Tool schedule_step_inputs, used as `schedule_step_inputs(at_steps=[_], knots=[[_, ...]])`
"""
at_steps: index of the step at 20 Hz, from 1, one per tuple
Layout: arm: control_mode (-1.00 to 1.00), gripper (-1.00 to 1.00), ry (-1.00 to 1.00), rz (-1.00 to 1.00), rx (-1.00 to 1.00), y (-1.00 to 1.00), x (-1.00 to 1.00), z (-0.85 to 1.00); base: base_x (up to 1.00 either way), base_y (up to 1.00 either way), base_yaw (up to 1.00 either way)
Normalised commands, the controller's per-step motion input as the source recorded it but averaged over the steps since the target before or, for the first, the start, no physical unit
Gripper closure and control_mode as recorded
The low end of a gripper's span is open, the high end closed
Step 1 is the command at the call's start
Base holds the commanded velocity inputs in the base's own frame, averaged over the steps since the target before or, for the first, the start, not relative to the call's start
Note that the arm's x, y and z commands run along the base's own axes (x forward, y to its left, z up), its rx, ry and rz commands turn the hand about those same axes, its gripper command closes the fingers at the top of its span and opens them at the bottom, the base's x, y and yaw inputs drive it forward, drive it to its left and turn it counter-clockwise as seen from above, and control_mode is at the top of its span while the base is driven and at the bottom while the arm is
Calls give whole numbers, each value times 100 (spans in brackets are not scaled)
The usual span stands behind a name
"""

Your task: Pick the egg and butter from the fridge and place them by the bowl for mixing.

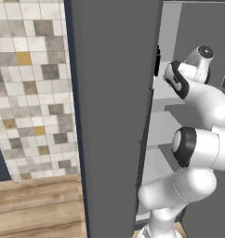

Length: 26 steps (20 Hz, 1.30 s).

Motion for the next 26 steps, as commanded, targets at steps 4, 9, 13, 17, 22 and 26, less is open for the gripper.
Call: schedule_step_inputs(at_steps=[4, 9, 13, 17, 22, 26], knots=[[-100, -100, 4, -1, 0, 0, 41, -8, 0, 0, 0], [-100, -100, 6, -1, 0, -14, 24, -16, 0, 0, 0], [-100, -100, 4, 0, 0, -16, 23, -18, 0, 0, 0], [-100, -100, 0, 0, 0, -5, 35, -14, 0, 0, 0], [-100, -100, 1, 0, 0, -5, 44, -5, 0, 0, 0], [-100, -100, 1, 0, 0, -7, 36, -2, 0, 0, 0]])
